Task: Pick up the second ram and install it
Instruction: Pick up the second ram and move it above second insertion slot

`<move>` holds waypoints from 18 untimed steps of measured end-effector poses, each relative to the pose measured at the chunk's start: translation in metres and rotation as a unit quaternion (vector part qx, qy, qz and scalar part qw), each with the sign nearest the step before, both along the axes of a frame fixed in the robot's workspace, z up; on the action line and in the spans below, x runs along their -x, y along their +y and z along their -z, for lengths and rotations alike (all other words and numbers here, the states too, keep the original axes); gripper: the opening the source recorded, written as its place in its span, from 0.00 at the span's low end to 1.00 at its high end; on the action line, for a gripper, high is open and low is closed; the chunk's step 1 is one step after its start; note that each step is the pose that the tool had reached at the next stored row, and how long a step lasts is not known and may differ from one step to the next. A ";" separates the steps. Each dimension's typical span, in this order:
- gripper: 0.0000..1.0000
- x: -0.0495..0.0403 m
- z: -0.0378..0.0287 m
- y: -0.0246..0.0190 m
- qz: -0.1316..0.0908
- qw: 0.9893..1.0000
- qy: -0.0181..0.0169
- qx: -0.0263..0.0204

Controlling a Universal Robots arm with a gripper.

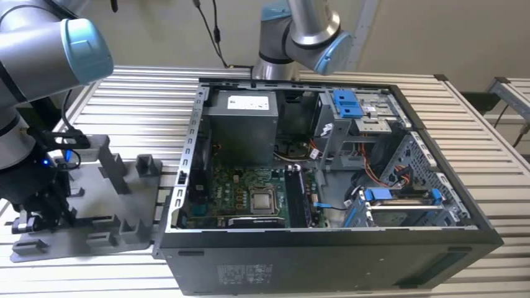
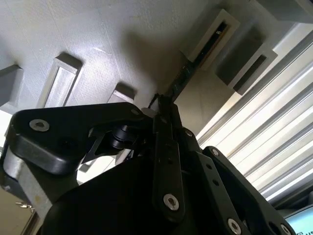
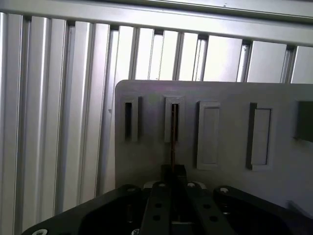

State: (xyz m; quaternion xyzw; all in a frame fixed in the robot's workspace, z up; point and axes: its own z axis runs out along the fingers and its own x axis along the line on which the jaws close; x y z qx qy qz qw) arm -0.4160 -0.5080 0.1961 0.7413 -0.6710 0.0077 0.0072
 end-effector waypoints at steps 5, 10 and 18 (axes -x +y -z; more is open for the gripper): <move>0.14 -0.0001 0.0000 -0.0001 0.000 1.000 0.000 0.000; 0.14 -0.0002 -0.0017 -0.0001 0.000 1.000 0.000 0.000; 0.14 -0.0001 -0.0134 0.0000 0.000 1.000 0.000 0.000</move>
